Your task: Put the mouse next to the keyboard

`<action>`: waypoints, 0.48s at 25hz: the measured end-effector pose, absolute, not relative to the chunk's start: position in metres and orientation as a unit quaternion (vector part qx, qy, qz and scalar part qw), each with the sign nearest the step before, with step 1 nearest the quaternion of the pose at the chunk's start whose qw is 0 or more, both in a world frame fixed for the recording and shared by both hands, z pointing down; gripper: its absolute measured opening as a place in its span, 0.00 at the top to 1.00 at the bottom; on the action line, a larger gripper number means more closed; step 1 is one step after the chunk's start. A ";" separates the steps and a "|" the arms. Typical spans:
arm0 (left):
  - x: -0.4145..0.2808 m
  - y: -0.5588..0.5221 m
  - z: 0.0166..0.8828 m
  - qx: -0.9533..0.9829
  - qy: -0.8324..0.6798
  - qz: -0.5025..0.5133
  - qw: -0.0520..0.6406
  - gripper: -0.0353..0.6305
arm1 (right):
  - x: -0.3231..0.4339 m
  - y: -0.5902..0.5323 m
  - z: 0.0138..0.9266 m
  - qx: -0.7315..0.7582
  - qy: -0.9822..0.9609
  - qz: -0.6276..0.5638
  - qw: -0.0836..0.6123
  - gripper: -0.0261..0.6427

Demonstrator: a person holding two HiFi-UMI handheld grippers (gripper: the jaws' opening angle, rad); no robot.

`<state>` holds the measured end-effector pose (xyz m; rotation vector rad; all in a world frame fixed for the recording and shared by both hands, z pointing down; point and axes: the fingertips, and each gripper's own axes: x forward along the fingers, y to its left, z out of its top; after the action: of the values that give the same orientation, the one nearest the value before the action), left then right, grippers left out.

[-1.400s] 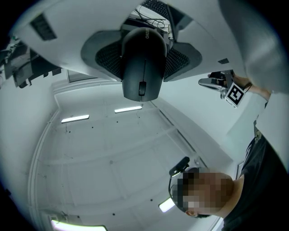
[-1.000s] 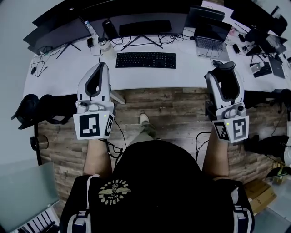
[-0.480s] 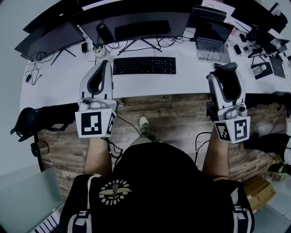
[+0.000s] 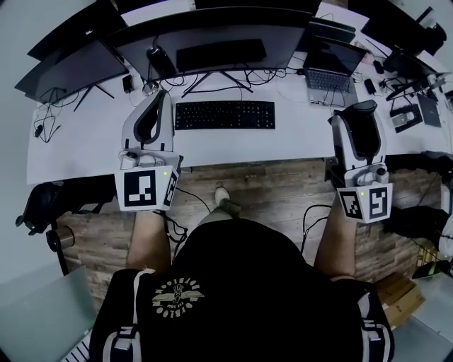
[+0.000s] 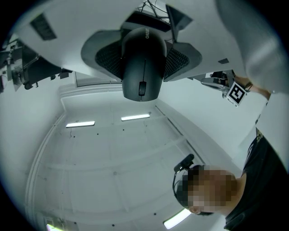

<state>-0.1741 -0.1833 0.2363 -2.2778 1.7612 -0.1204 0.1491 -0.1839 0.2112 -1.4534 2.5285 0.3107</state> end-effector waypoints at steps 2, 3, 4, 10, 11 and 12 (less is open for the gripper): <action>-0.182 -0.194 0.233 -0.785 0.605 -0.038 0.130 0.94 | 0.143 -0.192 0.206 -0.494 0.856 0.110 0.103 0.53; -0.185 -0.199 0.232 -0.785 0.605 -0.036 0.131 0.94 | 0.140 -0.196 0.204 -0.495 0.855 0.112 0.103 0.53; -0.188 -0.205 0.230 -0.785 0.604 -0.034 0.133 0.94 | 0.138 -0.201 0.201 -0.497 0.854 0.114 0.104 0.53; -0.206 -0.237 0.228 -0.794 0.593 -0.029 0.133 0.94 | 0.129 -0.222 0.194 -0.514 0.843 0.121 0.103 0.53; -0.209 -0.243 0.228 -0.796 0.590 -0.027 0.133 0.94 | 0.126 -0.225 0.194 -0.517 0.841 0.122 0.102 0.53; -0.210 -0.249 0.228 -0.799 0.586 -0.026 0.133 0.94 | 0.124 -0.228 0.194 -0.520 0.839 0.123 0.100 0.53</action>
<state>-0.2099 -0.2491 0.2283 -2.3166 1.6991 -0.0765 0.1237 -0.2282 0.1943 -1.5362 2.4808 0.3621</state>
